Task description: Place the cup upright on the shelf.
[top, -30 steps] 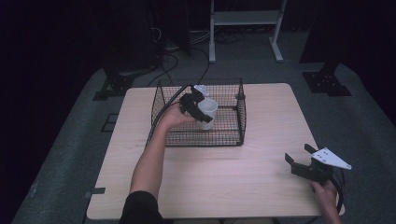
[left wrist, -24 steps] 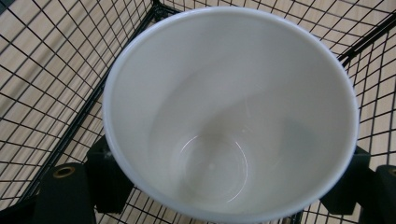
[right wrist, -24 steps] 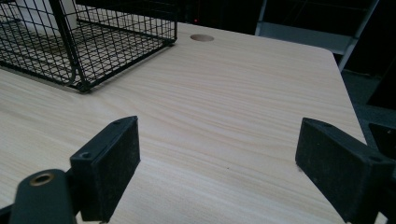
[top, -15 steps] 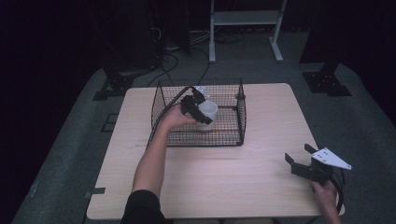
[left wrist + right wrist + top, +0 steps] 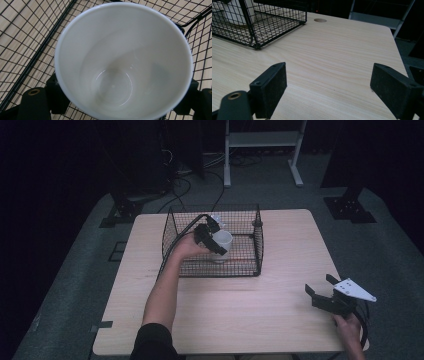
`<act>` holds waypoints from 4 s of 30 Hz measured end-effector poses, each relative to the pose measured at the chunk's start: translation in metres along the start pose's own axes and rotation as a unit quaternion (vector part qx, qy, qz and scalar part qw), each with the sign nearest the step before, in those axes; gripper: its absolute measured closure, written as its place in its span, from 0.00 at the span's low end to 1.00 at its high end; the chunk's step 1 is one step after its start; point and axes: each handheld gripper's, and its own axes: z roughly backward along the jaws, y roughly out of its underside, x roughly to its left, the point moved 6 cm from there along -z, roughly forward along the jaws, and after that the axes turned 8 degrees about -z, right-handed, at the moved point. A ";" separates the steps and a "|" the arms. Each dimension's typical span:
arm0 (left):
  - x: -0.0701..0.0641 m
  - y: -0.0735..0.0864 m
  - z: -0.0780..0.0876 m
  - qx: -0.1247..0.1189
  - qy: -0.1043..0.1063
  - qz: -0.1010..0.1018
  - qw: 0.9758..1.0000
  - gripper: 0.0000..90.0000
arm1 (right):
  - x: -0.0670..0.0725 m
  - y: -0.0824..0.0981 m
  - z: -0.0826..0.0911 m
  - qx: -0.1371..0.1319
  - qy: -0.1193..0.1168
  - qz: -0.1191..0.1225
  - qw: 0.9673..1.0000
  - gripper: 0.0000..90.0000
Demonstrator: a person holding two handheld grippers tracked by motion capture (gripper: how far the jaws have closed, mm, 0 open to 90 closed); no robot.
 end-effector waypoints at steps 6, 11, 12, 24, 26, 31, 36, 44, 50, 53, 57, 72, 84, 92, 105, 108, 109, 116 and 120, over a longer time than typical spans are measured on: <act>0.000 0.007 0.002 -0.008 -0.002 0.014 1.000 0.23 | 0.000 0.000 0.000 0.000 0.000 0.001 1.000 0.15; 0.000 0.009 0.005 -0.002 -0.008 0.011 1.000 0.21 | 0.000 0.000 0.000 0.001 0.000 0.001 1.000 0.14; 0.000 0.008 0.006 -0.003 -0.011 0.010 1.000 0.19 | 0.000 0.000 0.000 0.001 0.000 0.001 1.000 0.15; -0.008 0.002 0.023 -0.025 -0.022 0.005 0.999 0.09 | 0.000 0.000 0.000 0.001 0.001 0.000 1.000 0.15; -0.009 0.001 0.025 -0.029 -0.023 0.003 0.999 0.09 | 0.000 0.000 0.000 0.001 0.001 0.000 1.000 0.14; -0.013 0.000 0.034 -0.042 -0.038 -0.002 0.998 0.07 | 0.000 0.000 0.000 0.001 0.001 0.000 1.000 0.14; -0.016 0.003 0.045 -0.051 -0.057 0.000 0.997 0.07 | 0.000 0.000 -0.001 0.001 0.000 0.001 1.000 0.15; -0.022 0.008 0.060 -0.074 -0.078 0.007 0.994 0.07 | 0.000 0.000 0.000 0.001 0.000 0.001 1.000 0.14; -0.029 0.013 0.074 -0.082 -0.100 0.006 0.992 0.07 | 0.000 0.000 0.000 0.001 0.000 0.000 1.000 0.14; -0.033 0.016 0.081 -0.091 -0.103 0.009 0.990 0.07 | 0.000 0.000 0.000 0.001 0.000 0.000 1.000 0.15; -0.041 0.020 0.091 -0.100 -0.115 0.002 0.988 0.07 | 0.000 0.000 -0.001 0.002 0.000 0.000 1.000 0.15; -0.072 0.036 0.107 -0.131 -0.121 0.005 0.984 0.07 | 0.000 0.000 -0.001 0.004 0.001 -0.002 1.000 0.15; -0.092 0.044 0.115 -0.146 -0.122 -0.003 0.982 0.07 | 0.000 0.000 -0.001 0.004 0.003 0.000 1.000 0.15; -0.107 0.055 0.117 -0.146 -0.128 -0.006 0.981 0.07 | 0.000 0.000 -0.001 0.006 0.004 -0.001 1.000 0.15; -0.130 0.066 0.116 -0.165 -0.124 -0.007 0.978 0.07 | 0.000 0.000 -0.001 0.006 0.005 0.001 1.000 0.15; -0.135 0.069 0.116 -0.170 -0.124 -0.006 0.978 0.07 | 0.001 0.000 -0.001 0.006 0.005 0.002 1.000 0.14; -0.137 0.069 0.116 -0.170 -0.125 -0.007 0.977 0.07 | 0.001 0.000 -0.001 0.006 0.005 0.002 1.000 0.14; -0.152 0.080 0.116 -0.180 -0.127 -0.005 0.975 0.07 | 0.000 0.000 -0.001 0.006 0.005 0.003 1.000 0.15; -0.157 0.086 0.116 -0.186 -0.130 0.001 0.974 0.07 | 0.000 0.000 -0.001 0.006 0.006 0.002 1.000 0.14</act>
